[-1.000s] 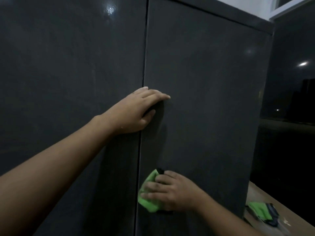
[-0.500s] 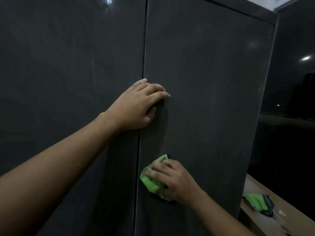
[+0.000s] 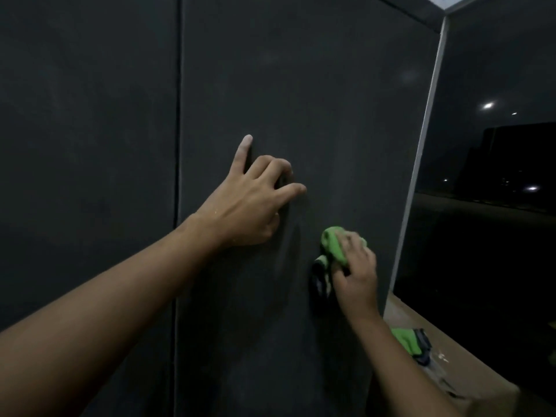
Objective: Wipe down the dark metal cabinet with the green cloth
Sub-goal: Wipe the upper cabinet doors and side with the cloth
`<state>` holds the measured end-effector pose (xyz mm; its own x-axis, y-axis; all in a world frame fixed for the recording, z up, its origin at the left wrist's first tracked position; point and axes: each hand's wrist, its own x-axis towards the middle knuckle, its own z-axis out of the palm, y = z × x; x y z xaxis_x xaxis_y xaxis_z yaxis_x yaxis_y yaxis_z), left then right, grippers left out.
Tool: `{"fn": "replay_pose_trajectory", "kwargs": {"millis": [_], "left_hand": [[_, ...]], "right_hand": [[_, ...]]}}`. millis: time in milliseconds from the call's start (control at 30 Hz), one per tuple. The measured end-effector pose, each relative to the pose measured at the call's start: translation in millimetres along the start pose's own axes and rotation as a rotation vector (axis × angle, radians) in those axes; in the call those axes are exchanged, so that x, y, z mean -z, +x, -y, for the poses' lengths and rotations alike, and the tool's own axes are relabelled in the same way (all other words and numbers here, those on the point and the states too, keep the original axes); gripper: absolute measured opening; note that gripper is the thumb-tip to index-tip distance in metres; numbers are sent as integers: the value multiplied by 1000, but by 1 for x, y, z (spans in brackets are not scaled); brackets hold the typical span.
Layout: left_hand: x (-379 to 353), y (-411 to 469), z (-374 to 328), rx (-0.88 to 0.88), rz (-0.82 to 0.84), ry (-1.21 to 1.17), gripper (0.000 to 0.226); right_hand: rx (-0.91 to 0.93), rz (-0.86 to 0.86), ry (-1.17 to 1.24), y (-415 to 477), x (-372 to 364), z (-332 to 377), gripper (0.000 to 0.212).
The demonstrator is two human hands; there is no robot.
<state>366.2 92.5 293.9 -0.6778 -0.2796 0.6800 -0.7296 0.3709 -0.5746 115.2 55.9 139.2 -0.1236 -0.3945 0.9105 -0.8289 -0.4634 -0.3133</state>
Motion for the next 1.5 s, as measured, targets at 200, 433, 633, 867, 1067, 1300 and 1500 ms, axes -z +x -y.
{"fn": "replay_pose_trajectory", "kwargs": {"millis": [200,433,633,867,1067,1300,1500], "left_hand": [[-18,39,-32,-31,1,-39,53],[-40,86,-72,-54,25,-25,51],[-51,114,-89,33,0,19,49],[-54,112,-88,67,5,28,47],[-56,109,-95,99,4,27,46],[-56,86,-96,18,95,1,49],[-25,51,-60,87,140,54,53]], "right_hand": [[-285,-122,32,-8,13,-64,64],[-277,-59,50,-40,25,-113,68],[46,-107,24,52,46,-121,58],[228,-169,29,171,72,-100,53],[458,-113,-10,118,55,-119,53],[889,194,-4,36,31,-142,48],[725,2,29,98,50,-123,46]]}}
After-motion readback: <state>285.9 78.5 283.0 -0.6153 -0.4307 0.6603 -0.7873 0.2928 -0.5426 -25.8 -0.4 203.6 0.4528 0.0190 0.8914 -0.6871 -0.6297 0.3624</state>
